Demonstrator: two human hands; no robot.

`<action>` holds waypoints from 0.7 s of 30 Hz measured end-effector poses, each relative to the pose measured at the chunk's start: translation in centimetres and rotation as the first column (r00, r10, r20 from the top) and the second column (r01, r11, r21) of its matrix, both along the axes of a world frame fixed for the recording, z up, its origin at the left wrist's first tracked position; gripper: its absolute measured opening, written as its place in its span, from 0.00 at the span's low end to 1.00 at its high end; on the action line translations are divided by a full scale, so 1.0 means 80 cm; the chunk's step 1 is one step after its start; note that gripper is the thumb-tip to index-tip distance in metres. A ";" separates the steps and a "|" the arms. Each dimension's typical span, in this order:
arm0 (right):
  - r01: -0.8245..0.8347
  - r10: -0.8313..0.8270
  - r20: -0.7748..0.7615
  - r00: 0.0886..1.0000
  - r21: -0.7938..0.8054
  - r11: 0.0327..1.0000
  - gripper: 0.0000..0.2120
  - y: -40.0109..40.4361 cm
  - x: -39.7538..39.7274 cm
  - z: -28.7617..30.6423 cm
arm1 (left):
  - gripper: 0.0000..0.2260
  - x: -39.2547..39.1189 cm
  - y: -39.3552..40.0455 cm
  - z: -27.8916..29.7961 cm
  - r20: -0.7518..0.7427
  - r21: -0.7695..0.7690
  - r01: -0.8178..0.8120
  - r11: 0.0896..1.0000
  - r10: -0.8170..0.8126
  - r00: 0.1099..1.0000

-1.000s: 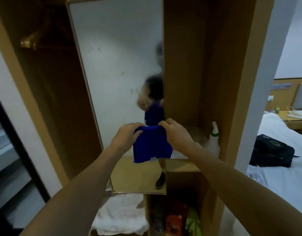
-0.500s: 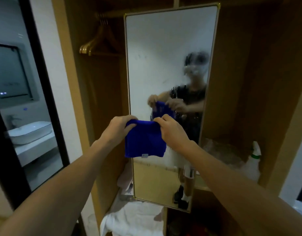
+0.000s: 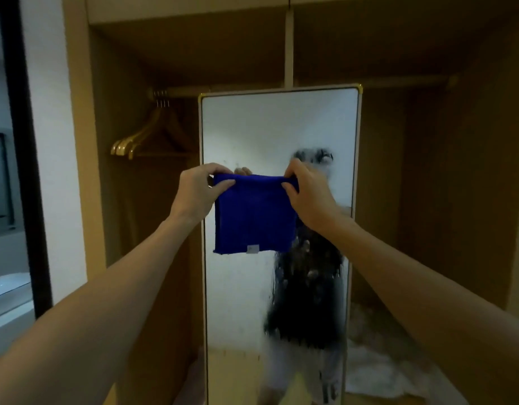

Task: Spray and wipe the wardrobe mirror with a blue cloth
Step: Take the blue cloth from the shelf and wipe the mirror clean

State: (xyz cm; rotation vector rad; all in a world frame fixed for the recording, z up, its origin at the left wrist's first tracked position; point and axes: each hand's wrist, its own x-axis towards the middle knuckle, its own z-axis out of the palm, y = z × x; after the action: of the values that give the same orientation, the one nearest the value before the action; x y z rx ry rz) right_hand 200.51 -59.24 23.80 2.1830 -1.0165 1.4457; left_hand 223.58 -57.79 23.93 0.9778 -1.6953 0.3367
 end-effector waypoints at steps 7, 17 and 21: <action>0.071 -0.069 0.017 0.997 -0.113 0.991 0.04 -0.018 0.050 0.098 | 0.10 0.053 -0.052 0.101 0.035 -0.104 0.060 0.993 -0.057 0.998; 0.261 -0.244 0.101 0.965 -0.229 0.938 0.05 -0.041 0.113 0.208 | 0.07 0.078 -0.114 0.208 -0.091 -0.115 0.174 0.978 -0.185 0.978; 0.295 -0.281 0.094 0.955 -0.220 0.930 0.04 -0.057 0.121 0.220 | 0.05 0.084 -0.139 0.223 -0.210 0.010 0.332 0.943 -0.323 0.923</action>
State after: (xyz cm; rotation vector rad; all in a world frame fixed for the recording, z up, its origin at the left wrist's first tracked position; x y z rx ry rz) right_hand 210.21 -63.78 41.40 1.7524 -1.0764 1.4197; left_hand 230.32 -68.91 41.75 0.7157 -1.6456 -0.0248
